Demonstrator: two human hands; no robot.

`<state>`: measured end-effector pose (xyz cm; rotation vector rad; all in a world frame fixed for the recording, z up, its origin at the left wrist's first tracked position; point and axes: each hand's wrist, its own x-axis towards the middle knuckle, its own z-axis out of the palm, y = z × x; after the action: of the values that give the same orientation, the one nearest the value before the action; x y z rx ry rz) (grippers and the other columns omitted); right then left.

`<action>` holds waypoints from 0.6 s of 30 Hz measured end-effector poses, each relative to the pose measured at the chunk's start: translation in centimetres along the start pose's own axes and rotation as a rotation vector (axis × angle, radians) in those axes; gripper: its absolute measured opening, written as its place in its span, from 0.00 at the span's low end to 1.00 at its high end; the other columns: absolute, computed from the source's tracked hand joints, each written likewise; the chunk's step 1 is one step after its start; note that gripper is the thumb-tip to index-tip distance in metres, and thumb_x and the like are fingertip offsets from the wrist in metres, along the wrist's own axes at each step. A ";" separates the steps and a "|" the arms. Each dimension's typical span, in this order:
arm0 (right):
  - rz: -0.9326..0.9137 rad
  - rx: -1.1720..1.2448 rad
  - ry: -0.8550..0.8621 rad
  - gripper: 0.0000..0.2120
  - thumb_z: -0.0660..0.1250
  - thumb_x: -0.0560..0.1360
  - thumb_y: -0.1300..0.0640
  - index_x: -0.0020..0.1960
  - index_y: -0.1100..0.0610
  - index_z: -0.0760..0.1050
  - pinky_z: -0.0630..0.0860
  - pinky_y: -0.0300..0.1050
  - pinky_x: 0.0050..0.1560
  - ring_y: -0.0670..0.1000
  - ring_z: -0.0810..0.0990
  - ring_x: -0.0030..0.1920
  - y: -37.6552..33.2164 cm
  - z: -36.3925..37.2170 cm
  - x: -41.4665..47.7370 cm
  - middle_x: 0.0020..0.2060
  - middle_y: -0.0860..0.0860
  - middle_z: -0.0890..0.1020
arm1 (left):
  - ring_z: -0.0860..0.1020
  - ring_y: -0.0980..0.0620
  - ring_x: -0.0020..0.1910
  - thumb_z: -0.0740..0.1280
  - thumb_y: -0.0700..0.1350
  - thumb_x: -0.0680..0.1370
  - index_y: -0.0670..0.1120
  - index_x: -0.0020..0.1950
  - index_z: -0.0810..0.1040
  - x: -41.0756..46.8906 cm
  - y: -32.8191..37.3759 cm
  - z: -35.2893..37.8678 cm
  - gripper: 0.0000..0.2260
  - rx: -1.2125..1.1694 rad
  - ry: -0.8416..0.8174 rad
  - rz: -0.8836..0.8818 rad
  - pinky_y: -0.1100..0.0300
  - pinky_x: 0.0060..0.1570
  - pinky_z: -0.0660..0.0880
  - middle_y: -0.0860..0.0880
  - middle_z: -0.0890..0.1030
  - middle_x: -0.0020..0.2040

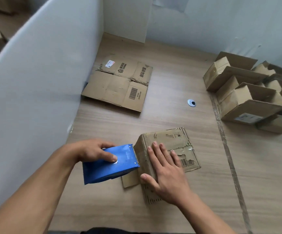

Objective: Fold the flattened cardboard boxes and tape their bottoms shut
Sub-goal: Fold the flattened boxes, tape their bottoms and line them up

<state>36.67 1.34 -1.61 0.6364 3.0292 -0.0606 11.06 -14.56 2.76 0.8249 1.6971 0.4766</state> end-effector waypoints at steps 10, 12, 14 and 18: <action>-0.026 0.018 -0.048 0.37 0.45 0.79 0.29 0.80 0.49 0.54 0.54 0.53 0.72 0.51 0.58 0.79 0.4 -0.4 0.4 0.80 0.49 0.57 | 0.82 0.57 0.51 0.73 0.57 0.70 0.64 0.58 0.80 0.2 0.1 0.4 0.16 0.110 -0.014 -0.079 0.56 0.59 0.76 0.60 0.84 0.51; -0.032 0.042 -0.066 0.37 0.45 0.78 0.28 0.81 0.48 0.54 0.54 0.54 0.73 0.50 0.55 0.79 0.5 -0.5 0.4 0.80 0.48 0.55 | 0.81 0.58 0.52 0.71 0.60 0.69 0.68 0.57 0.79 1.6 0.8 1.2 0.17 0.164 0.020 -0.079 0.55 0.61 0.75 0.62 0.83 0.52; -0.036 0.106 -0.094 0.39 0.44 0.77 0.26 0.81 0.46 0.53 0.51 0.54 0.74 0.48 0.50 0.80 0.7 -0.7 0.4 0.80 0.45 0.51 | 0.81 0.57 0.52 0.72 0.58 0.72 0.69 0.57 0.78 2.7 1.6 1.5 0.14 0.197 0.016 -0.084 0.54 0.61 0.75 0.61 0.83 0.53; -0.018 0.260 -0.075 0.42 0.38 0.71 0.21 0.79 0.40 0.52 0.42 0.51 0.76 0.41 0.41 0.79 0.7 -1.5 0.8 0.79 0.38 0.44 | 0.82 0.57 0.50 0.72 0.55 0.74 0.64 0.58 0.80 3.1 3.2 1.2 0.13 0.238 0.024 -0.117 0.53 0.60 0.76 0.60 0.84 0.51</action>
<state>36.17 2.36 -0.14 0.6068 2.9790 -0.4746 12.72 -10.22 2.52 0.8863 1.8360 0.2080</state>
